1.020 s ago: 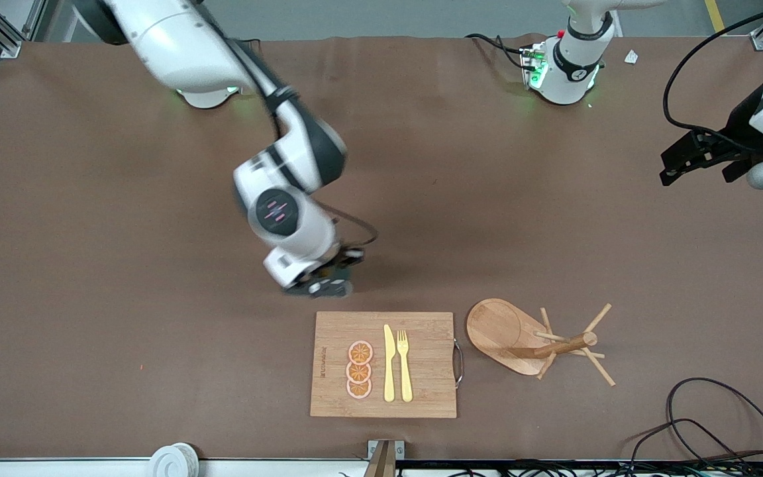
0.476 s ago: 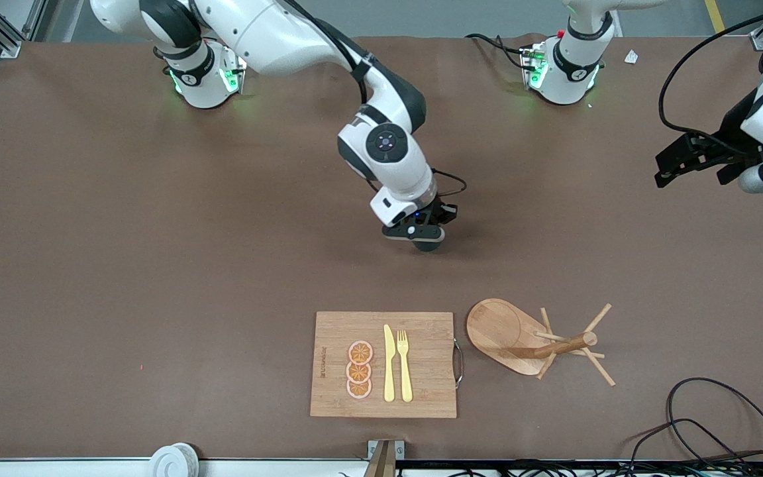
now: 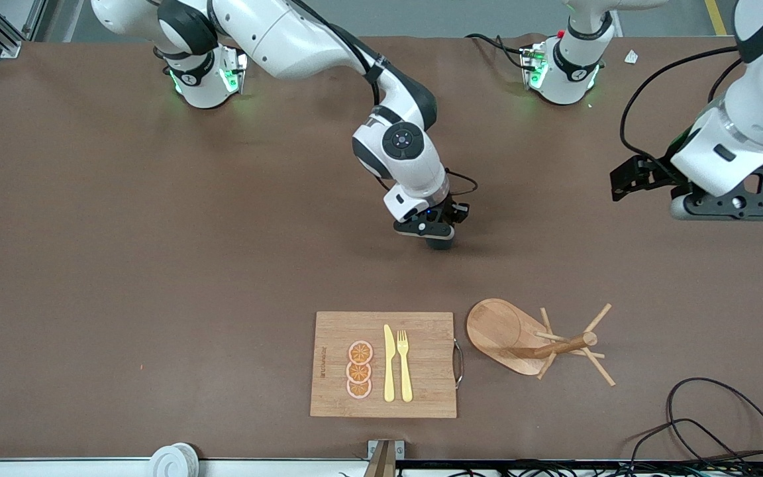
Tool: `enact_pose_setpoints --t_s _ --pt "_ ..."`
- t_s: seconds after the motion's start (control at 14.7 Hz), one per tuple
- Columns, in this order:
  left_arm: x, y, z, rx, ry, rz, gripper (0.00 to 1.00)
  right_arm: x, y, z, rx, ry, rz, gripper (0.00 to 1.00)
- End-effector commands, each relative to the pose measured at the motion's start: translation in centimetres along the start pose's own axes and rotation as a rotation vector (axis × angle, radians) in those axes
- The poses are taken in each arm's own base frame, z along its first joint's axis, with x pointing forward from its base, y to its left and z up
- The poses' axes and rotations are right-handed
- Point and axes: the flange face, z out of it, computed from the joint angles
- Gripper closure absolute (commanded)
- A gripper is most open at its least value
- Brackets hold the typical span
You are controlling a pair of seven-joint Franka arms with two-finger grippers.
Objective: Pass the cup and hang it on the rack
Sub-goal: 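Lift the teal mug with the right gripper and set it mid-table, then withdraw the right gripper while the left gripper reaches the mug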
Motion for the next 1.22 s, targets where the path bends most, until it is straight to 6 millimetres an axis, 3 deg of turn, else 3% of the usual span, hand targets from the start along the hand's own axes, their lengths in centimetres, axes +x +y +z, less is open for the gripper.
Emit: enact_pose_setpoints --t_s 0.0,0.2,0.34,0.48,0.61,0.75,0.95,1.16 --pt "0.1 2.3 0.1 -0.006 -0.004 0.038 0.00 1.7 -0.1 -2.9 0.012 -0.001 0.044 0.00" --pt "0.5 5.8 2.6 -0.007 -0.047 0.031 0.00 6.0 2.2 -5.9 -0.060 -0.004 0.074 0.00" --pt "-0.1 8.7 3.4 0.007 -0.058 -0.053 0.00 9.8 3.6 -11.4 -0.069 0.039 0.057 0.00" --pt "-1.2 13.4 5.2 0.034 -0.078 -0.093 0.00 14.9 7.2 -16.9 -0.094 0.048 0.012 0.00" --pt "-2.2 17.2 6.7 0.137 -0.041 -0.146 0.00 21.1 13.2 -21.5 -0.124 0.039 -0.021 0.00" --pt "-3.1 21.2 8.0 0.165 0.009 -0.175 0.00 25.4 18.7 -25.1 -0.164 0.046 -0.014 0.00" --pt "-4.2 25.6 10.2 0.162 0.050 -0.242 0.00 29.8 25.3 -28.3 -0.268 0.097 0.005 0.00" --pt "-4.6 29.2 12.9 0.151 0.104 -0.314 0.00 32.8 32.4 -32.2 -0.296 0.085 -0.006 0.00"
